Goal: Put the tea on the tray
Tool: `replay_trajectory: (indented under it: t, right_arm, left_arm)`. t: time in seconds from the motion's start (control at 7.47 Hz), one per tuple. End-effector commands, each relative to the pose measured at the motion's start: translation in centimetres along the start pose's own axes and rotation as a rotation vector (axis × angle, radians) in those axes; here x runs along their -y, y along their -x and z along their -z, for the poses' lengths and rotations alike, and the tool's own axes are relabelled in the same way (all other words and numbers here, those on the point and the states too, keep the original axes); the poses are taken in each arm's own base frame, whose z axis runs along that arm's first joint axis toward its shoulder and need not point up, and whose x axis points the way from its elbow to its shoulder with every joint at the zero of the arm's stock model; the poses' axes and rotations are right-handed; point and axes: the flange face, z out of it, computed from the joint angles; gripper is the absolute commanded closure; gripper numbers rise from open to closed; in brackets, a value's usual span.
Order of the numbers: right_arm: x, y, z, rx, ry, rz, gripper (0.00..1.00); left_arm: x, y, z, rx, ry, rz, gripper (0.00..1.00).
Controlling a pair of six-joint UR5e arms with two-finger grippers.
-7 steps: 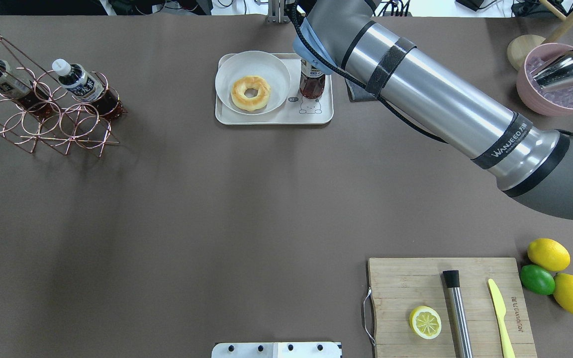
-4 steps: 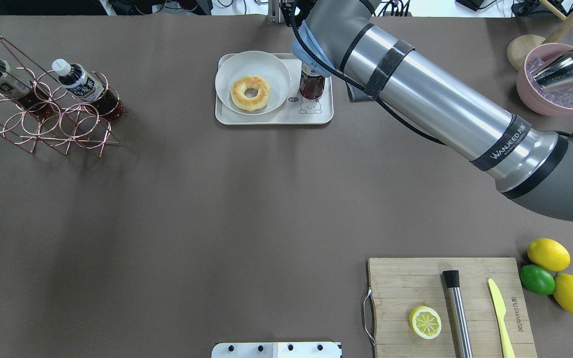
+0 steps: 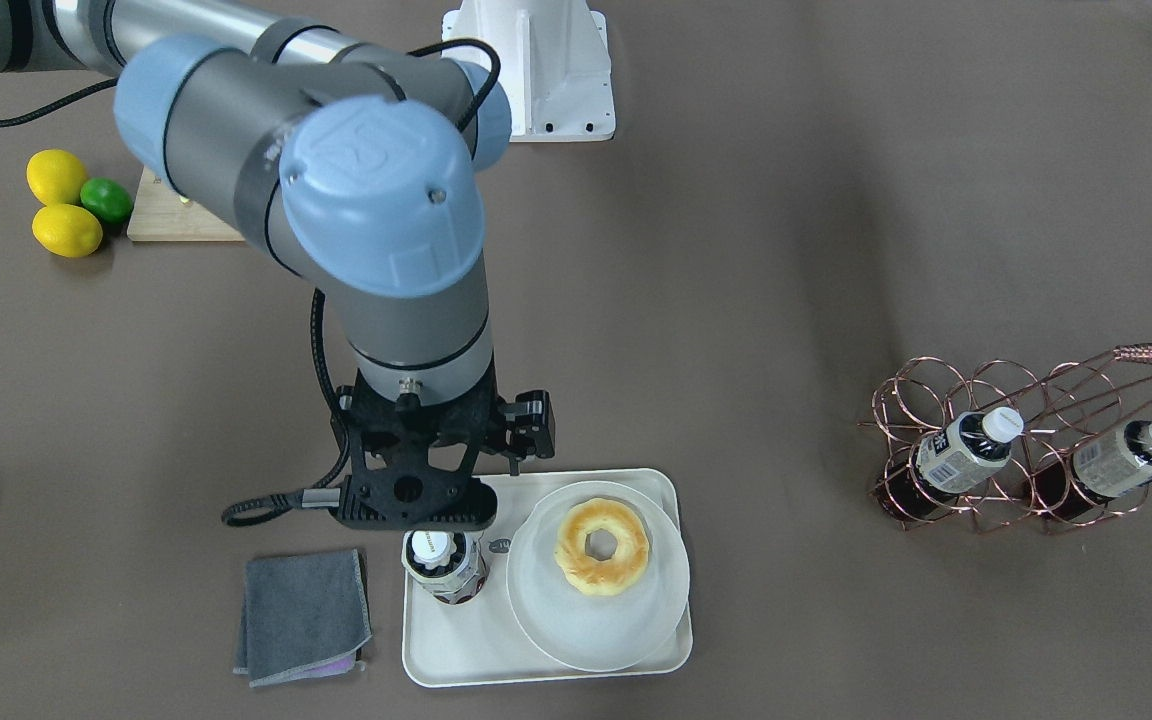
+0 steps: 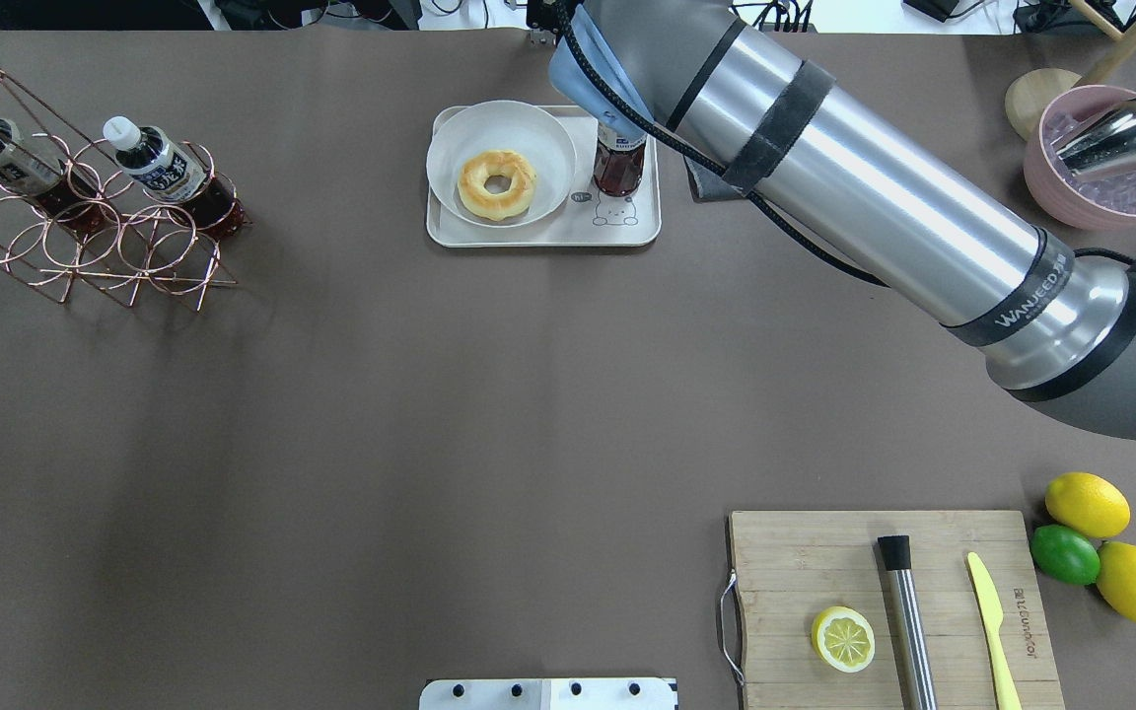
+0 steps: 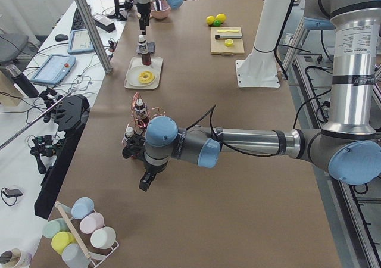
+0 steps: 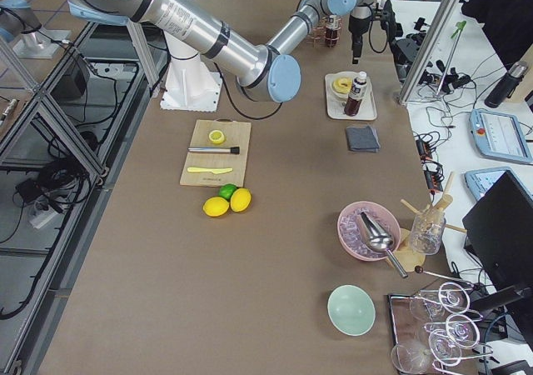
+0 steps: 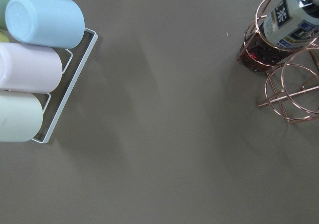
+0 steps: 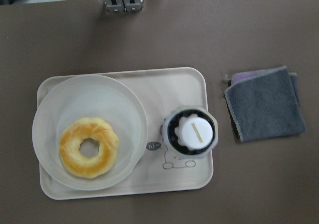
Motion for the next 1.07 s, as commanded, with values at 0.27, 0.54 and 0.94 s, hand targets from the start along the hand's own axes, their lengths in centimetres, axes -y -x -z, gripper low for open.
replay_trajectory:
  t: [0.27,0.54,0.94]
  right_arm:
    - [-13.6,-16.7,0.7,-0.146,0.089,0.079,0.0]
    - [-13.1,-26.3,-1.6,-0.244,0.119,0.177,0.0]
    - [-11.0,-44.3,-2.2,-0.306,0.22,0.384,0.0]
  left_arm:
    - [-0.4,0.1,0.1,-0.001,0.0,0.0,0.02]
    - [-0.7,0.0,0.0,-0.003,0.002,0.002,0.02]
    - [-0.8,0.1,0.0,-0.003,0.002,0.0,0.02]
